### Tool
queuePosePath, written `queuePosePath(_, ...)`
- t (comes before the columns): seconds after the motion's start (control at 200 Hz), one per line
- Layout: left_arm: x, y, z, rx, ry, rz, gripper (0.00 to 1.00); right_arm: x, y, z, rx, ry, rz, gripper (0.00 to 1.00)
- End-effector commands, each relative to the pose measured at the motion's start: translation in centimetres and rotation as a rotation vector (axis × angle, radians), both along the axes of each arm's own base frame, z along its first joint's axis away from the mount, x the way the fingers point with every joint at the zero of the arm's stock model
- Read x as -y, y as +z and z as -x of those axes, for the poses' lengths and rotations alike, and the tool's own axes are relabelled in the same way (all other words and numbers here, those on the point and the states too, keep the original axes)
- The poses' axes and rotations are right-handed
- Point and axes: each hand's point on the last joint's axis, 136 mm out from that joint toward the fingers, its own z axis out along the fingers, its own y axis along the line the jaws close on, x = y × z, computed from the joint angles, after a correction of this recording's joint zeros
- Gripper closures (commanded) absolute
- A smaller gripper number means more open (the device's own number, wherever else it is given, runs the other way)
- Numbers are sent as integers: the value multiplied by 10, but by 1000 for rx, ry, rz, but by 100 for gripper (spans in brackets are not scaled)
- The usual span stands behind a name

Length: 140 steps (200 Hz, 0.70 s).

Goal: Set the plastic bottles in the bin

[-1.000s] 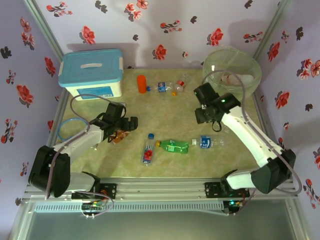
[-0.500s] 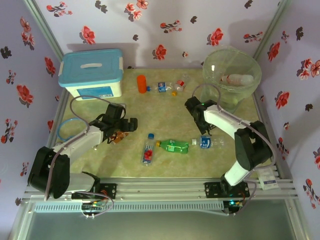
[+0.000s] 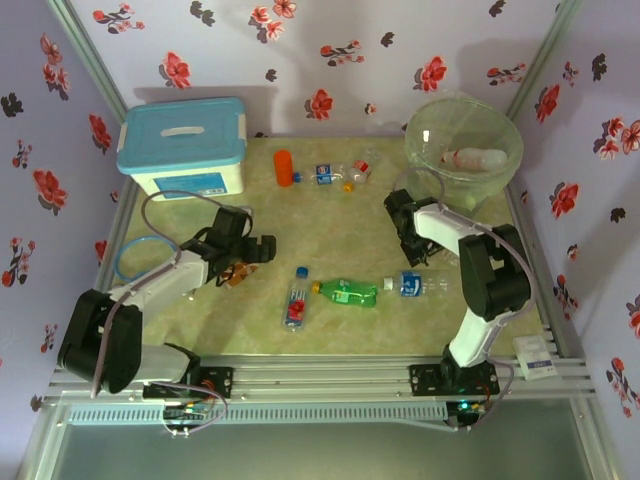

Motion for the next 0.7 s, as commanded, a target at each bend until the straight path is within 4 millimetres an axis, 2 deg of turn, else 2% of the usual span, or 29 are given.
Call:
queuePosePath(0.0, -1, -1, -2, 6, -11, -8, 0, -10, -13, -12, 21, -32, -73, 24)
queuePosePath(0.085, -4, 0, 0, 11, -9, -10, 0, -10, -19, -12, 14, -33, -49, 29)
queuePosePath(0.25, -10, -1, 4, 15, 6, -11, 0, -15, -15, -14, 47, -32, -52, 44)
queuePosePath(0.43, -11, -1, 4, 15, 9, -11, 0, -24, -3, -16, 80, 1, -48, 52)
queuePosePath(0.59, -11, 1, 3, 15, 10, -10, 0, -40, 21, -27, 147, 41, -80, 55)
queuePosePath(0.695, -11, 2, 3, 13, 10, -11, 0, -56, 46, -37, 187, 69, -103, 55)
